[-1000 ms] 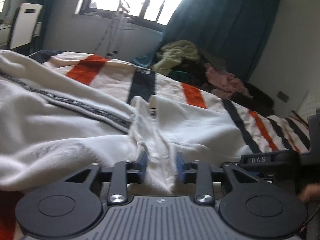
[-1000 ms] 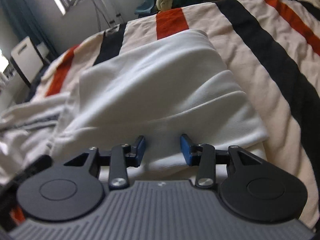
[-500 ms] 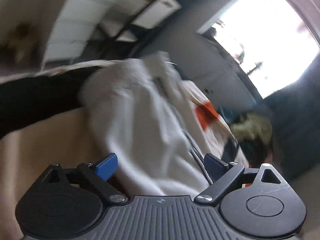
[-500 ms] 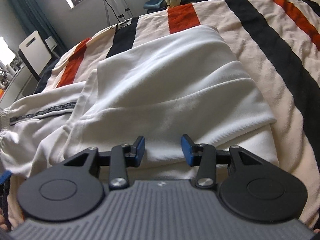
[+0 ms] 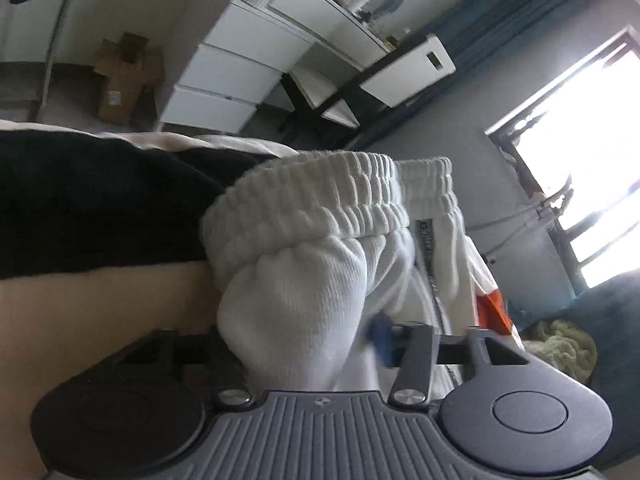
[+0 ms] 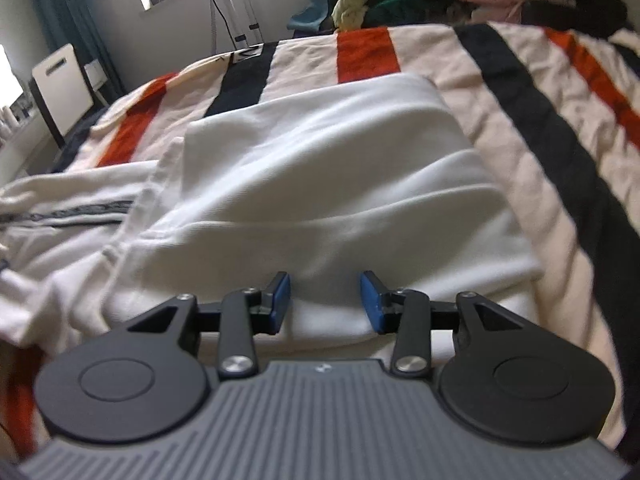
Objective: Fold clothes
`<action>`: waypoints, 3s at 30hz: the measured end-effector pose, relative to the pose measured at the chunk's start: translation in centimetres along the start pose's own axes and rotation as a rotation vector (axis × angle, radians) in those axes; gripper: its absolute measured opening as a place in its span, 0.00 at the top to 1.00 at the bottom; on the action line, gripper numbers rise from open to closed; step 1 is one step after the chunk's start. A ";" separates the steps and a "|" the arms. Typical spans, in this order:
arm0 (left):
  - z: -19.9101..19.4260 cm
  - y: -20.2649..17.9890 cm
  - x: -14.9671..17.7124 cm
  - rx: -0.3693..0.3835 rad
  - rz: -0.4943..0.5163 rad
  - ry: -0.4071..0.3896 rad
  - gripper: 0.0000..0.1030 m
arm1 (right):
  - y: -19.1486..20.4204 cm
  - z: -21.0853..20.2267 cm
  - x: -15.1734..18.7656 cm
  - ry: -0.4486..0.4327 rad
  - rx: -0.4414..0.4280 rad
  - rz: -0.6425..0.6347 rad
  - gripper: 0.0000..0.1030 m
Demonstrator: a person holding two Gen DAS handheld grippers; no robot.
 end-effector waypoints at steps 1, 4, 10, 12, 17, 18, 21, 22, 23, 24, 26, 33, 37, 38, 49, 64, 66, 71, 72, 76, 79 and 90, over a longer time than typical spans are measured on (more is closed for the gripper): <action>0.2 -0.6 -0.1 -0.017 0.054 -0.009 0.66 | -0.1 0.1 0.0 0.002 0.002 0.000 0.60; -0.1 -2.5 -0.1 -0.021 0.167 -0.032 0.86 | -0.2 -0.1 0.2 0.008 -0.003 0.002 0.60; -5.5 -9.8 1.1 0.060 0.388 -0.167 0.89 | -2.4 -2.4 -0.8 -0.038 -0.050 0.148 0.59; -7.8 -13.0 1.1 0.087 0.430 -0.211 0.90 | -3.8 -3.8 -1.5 -0.088 -0.043 0.203 0.58; -14.1 -22.2 4.7 0.206 0.557 -0.356 0.90 | -8.1 -7.7 -2.7 -0.207 -0.067 0.358 0.57; -15.1 -24.3 6.4 0.235 0.582 -0.379 0.90 | -9.0 -8.5 -2.9 -0.231 -0.072 0.389 0.57; -17.9 -30.5 12.6 0.320 0.656 -0.437 0.89 | -11.8 -10.7 -3.6 -0.302 -0.079 0.473 0.57; -18.9 -31.9 15.0 0.345 0.682 -0.450 0.89 | -12.7 -11.2 -3.9 -0.324 -0.070 0.490 0.57; -19.7 -33.2 17.7 0.370 0.719 -0.462 0.89 | -13.5 -11.5 -4.0 -0.340 -0.063 0.506 0.57; -20.3 -34.5 20.5 0.396 0.760 -0.474 0.89 | -14.0 -11.5 -3.9 -0.347 -0.056 0.518 0.57; -20.2 -35.6 26.8 0.435 0.860 -0.476 0.88 | -15.1 -11.4 -3.7 -0.362 -0.042 0.542 0.57; -15.6 -33.7 46.4 0.451 1.179 -0.355 0.87 | -18.9 -11.2 -2.9 -0.413 0.008 0.626 0.57; -13.0 -32.1 51.2 0.406 1.277 -0.285 0.85 | -21.0 -11.1 -2.5 -0.442 0.036 0.674 0.57; -13.0 -31.9 51.7 0.404 1.291 -0.294 0.83 | -21.4 -10.9 -2.4 -0.443 0.039 0.685 0.57; -11.5 -29.3 46.6 0.369 1.349 -0.105 0.18 | -17.0 -8.2 -2.8 -0.320 -0.174 0.640 0.20; -11.0 -19.5 31.9 0.228 1.397 -0.064 0.09 | -10.0 -3.7 -0.9 -0.085 -0.410 0.682 0.20; -9.9 -18.9 31.0 0.201 1.373 -0.047 0.07 | -9.1 -3.3 -1.0 -0.082 -0.399 0.653 0.20; -8.2 -18.4 30.0 0.201 1.284 -0.021 0.04 | -8.6 -1.5 -1.6 -0.116 -0.305 0.641 0.25; -8.2 -18.1 29.9 0.203 1.268 -0.018 0.04 | -8.5 -1.1 -1.7 -0.122 -0.286 0.638 0.29; -7.9 -17.6 29.3 0.210 1.215 0.014 0.03 | -8.3 -0.7 -2.3 -0.164 -0.218 0.611 0.51; -7.6 -17.4 29.1 0.208 1.185 0.030 0.03 | -8.3 -2.7 -3.4 -0.238 -0.233 0.574 0.59; -7.0 -15.9 27.2 0.189 1.012 0.072 0.04 | -11.2 -5.6 -4.0 -0.313 -0.185 0.590 0.65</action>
Point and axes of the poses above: each gripper's, at about its wrist camera, not at the fingertips, and z roughly the way its jaws point, y to its left, x to its underside, the point moved 9 cm from there along z, roughly the way its jaws point, and after that the axes turned 4 degrees about -z, right-handed, at the moved point
